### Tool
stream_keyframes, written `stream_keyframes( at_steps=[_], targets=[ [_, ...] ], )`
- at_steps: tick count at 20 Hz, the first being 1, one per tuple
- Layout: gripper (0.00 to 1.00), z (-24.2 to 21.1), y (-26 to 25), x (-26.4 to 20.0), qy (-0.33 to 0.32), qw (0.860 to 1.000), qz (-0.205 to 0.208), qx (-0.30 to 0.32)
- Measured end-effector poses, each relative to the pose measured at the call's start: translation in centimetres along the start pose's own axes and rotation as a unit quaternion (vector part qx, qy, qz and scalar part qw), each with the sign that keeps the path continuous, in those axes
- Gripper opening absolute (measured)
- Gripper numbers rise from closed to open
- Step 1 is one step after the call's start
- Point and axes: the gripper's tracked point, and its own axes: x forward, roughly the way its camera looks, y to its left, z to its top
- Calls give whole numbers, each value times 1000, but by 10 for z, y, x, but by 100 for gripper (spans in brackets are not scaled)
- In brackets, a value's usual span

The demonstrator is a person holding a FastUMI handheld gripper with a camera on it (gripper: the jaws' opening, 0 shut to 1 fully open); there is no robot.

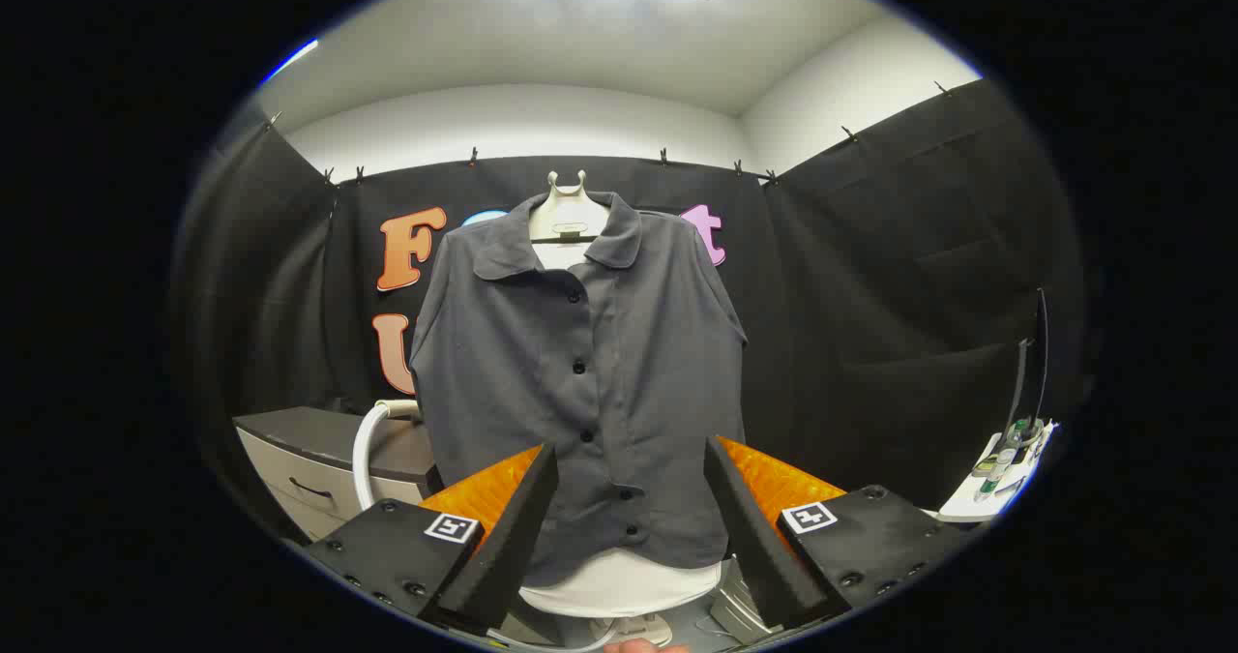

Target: Iron the clothes twice with a garment steamer, once on the left side and once on the right side.

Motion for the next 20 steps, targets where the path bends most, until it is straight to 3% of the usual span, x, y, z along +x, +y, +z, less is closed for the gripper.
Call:
stream_keyframes(
  at_steps=[20],
  targets=[
    [98,-1,17,3,1,1000,10,7]
  ],
)
